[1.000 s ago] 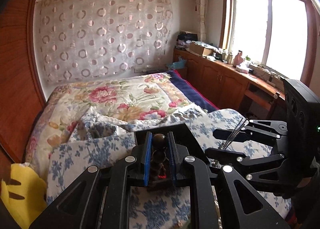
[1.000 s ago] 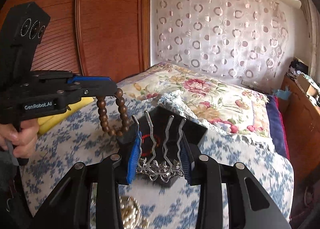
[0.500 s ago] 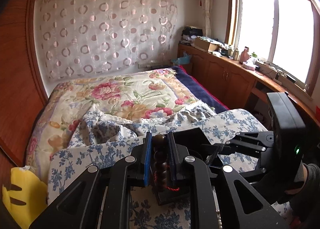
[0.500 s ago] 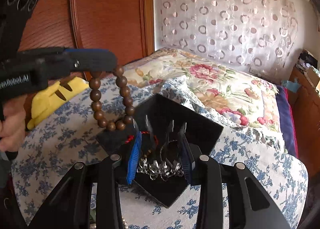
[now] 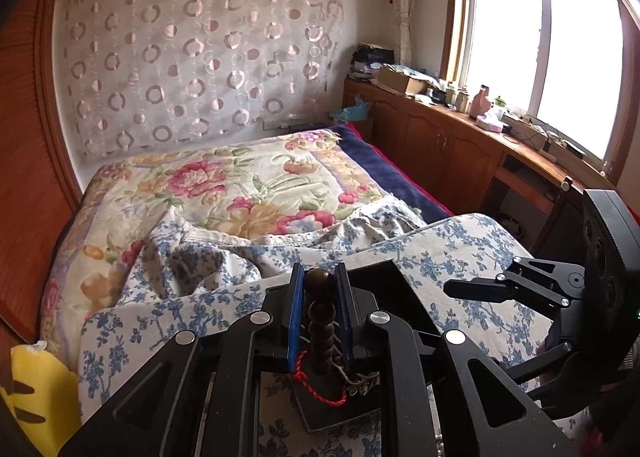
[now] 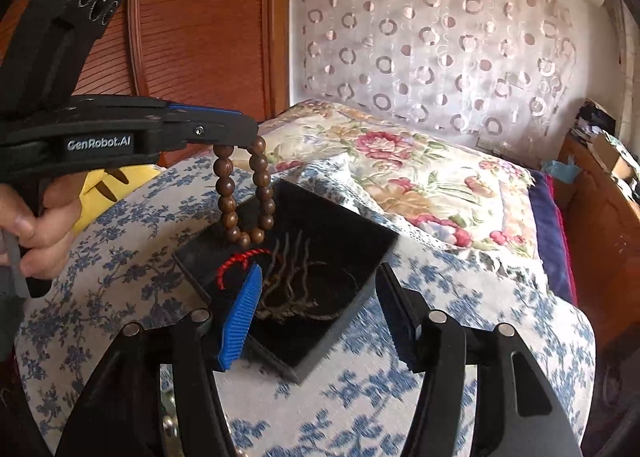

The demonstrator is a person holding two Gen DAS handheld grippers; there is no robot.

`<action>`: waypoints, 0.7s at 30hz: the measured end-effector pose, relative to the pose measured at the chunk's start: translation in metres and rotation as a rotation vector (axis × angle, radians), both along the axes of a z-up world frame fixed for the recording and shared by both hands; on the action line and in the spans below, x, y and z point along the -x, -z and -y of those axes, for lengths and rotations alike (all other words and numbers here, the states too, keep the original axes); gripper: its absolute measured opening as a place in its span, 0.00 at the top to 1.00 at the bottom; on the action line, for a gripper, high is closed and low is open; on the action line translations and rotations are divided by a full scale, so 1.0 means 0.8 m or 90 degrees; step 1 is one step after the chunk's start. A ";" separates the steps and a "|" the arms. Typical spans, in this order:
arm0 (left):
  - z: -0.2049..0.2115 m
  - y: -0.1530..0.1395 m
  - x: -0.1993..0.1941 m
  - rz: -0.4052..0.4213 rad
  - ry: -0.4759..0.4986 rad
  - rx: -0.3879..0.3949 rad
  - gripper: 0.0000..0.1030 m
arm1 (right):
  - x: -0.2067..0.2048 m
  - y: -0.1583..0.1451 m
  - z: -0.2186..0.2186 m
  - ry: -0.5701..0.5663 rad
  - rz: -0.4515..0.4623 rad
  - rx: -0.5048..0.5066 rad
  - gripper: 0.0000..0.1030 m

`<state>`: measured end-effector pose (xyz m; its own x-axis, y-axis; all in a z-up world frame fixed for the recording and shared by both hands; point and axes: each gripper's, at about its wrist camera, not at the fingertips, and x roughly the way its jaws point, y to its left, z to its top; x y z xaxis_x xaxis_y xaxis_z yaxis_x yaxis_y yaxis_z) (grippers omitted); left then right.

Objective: Organize jewelry
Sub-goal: 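Carry the bead bracelet and comb into the black box and release both, then grasp the pearl necklace with the right gripper while the left gripper grasps the jade bangle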

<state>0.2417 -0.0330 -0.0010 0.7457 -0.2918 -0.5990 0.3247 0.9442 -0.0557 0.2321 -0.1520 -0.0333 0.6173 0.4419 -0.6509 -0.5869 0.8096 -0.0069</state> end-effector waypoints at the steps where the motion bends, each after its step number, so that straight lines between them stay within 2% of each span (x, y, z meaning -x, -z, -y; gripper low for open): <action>1: 0.002 0.000 0.000 0.000 0.003 0.000 0.86 | 0.001 0.001 0.003 0.003 -0.002 0.001 0.40; 3: 0.003 0.000 0.002 0.006 0.006 0.002 0.86 | 0.005 0.003 0.010 0.013 -0.003 0.000 0.40; 7: 0.005 -0.002 0.011 0.011 0.007 0.001 0.77 | 0.015 0.006 0.022 0.029 -0.008 -0.009 0.40; 12: 0.002 0.002 0.034 0.010 0.006 0.003 0.76 | 0.038 0.008 0.031 0.033 -0.016 -0.022 0.41; 14: 0.001 0.008 0.048 0.008 0.005 0.000 0.75 | 0.051 0.011 0.032 0.030 -0.021 -0.021 0.48; 21: -0.002 0.033 0.095 -0.011 0.014 -0.004 0.73 | 0.094 0.026 0.034 0.026 -0.043 -0.017 0.59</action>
<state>0.1657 -0.0317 -0.0277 0.7290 -0.3043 -0.6131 0.3444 0.9372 -0.0557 0.1569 -0.1795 -0.0543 0.5904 0.4350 -0.6798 -0.5517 0.8323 0.0535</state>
